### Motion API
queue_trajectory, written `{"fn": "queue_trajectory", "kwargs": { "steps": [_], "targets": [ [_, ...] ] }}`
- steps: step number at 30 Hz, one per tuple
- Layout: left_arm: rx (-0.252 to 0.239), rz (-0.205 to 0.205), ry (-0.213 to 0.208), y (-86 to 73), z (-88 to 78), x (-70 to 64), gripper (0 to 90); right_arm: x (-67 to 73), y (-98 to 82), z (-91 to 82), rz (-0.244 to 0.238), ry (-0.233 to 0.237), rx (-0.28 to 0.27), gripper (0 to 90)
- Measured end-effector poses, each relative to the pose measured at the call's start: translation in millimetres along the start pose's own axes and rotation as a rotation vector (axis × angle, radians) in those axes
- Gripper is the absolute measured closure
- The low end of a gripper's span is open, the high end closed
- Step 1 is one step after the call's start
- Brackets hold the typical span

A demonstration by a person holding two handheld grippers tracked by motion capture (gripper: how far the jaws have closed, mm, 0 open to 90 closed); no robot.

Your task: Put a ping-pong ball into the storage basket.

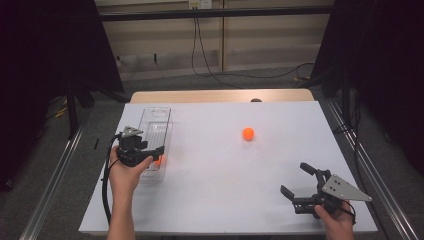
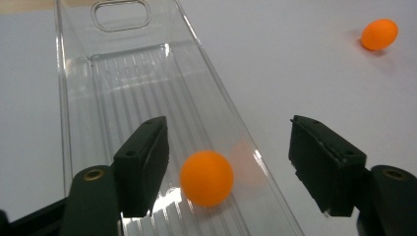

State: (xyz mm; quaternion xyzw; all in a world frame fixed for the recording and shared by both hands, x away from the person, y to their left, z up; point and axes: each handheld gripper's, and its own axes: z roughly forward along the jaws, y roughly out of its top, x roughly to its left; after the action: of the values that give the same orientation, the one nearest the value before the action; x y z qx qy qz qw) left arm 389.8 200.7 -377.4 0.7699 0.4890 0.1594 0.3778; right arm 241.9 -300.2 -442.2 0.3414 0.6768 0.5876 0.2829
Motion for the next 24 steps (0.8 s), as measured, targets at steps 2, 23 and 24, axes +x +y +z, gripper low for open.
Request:
{"fn": "queue_trajectory", "kwargs": {
  "steps": [2,23,24],
  "targets": [
    [-0.003,0.002,-0.012,1.1,0.6,-2.8,29.7,0.0,0.0,0.1,0.000,-0.001,0.000,1.2],
    [-0.008,0.031,-0.073,9.7,5.9,-23.8,21.0,0.0,0.1,-0.2,0.000,0.001,0.003,1.3],
    [-0.010,0.028,-0.075,9.8,6.4,-24.5,20.6,0.0,0.1,-0.1,-0.001,0.001,0.002,1.3]
  ]
}}
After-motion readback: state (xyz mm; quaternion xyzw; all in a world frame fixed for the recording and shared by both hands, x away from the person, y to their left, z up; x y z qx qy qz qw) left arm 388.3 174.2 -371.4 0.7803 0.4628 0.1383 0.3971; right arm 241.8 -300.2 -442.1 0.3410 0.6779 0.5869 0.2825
